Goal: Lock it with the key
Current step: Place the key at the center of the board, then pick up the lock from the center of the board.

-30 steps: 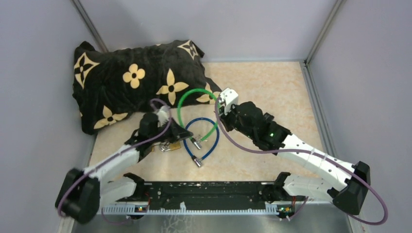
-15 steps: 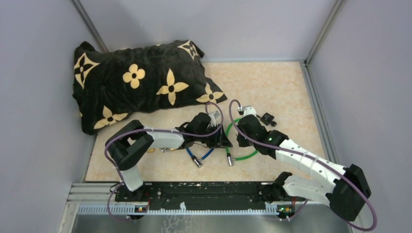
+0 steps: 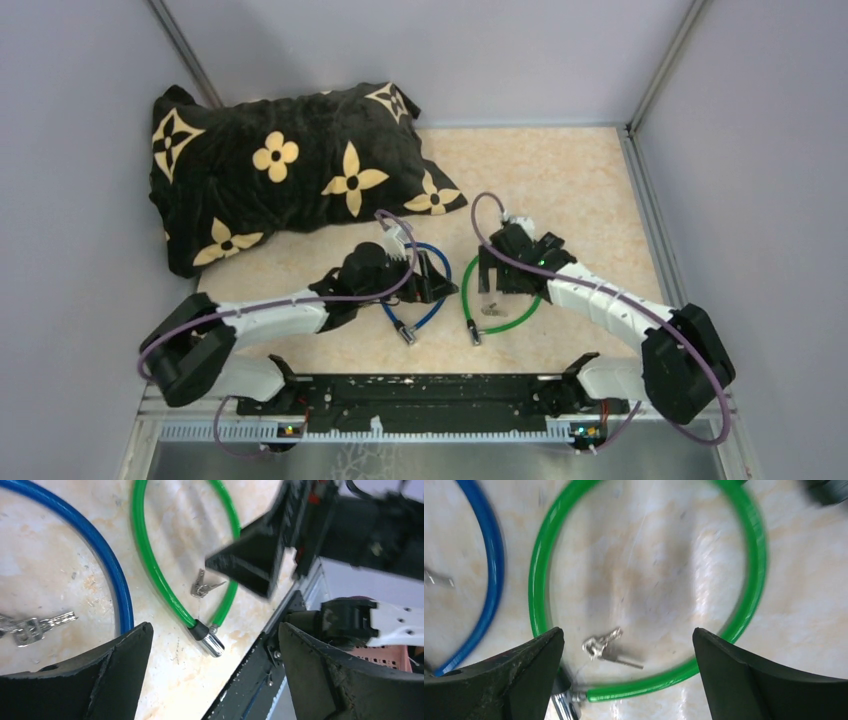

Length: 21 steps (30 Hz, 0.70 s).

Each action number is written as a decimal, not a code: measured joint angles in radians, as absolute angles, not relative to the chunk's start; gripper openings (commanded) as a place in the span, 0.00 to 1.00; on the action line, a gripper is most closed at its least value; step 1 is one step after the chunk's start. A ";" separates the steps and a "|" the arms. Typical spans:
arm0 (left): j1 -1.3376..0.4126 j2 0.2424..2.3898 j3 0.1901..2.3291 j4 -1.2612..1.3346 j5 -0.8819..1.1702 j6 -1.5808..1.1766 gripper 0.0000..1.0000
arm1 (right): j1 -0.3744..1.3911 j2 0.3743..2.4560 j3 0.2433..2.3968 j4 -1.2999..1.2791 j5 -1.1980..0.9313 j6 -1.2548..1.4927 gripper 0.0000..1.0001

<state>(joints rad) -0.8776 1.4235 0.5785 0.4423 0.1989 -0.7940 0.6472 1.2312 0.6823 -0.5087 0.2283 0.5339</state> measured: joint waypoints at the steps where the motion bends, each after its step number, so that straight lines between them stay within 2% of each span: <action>1: -0.868 1.371 0.554 0.450 0.197 -0.786 0.98 | 0.627 1.231 0.707 -0.517 0.242 0.530 0.98; 5: -0.746 1.167 0.465 0.452 0.211 -0.785 0.98 | 0.442 1.232 0.780 -0.500 0.270 0.519 0.98; 9: -0.562 1.006 0.386 0.417 0.219 -0.801 0.98 | 0.270 1.269 0.816 -0.481 0.301 0.517 0.84; 11: -0.494 0.917 0.336 0.402 0.218 -0.813 0.98 | 0.223 1.322 0.838 -0.469 0.318 0.522 0.81; 14: -0.428 0.785 0.269 0.375 0.221 -0.829 0.99 | 0.191 1.417 0.869 -0.454 0.351 0.544 0.80; 21: -0.352 0.663 0.227 0.327 0.220 -0.829 0.98 | 0.187 1.608 0.980 -0.464 0.419 0.574 0.75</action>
<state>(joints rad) -0.3523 0.6632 0.2272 0.3267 0.2195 -0.8288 0.1871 1.6081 0.9802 -0.4637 0.4191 0.5739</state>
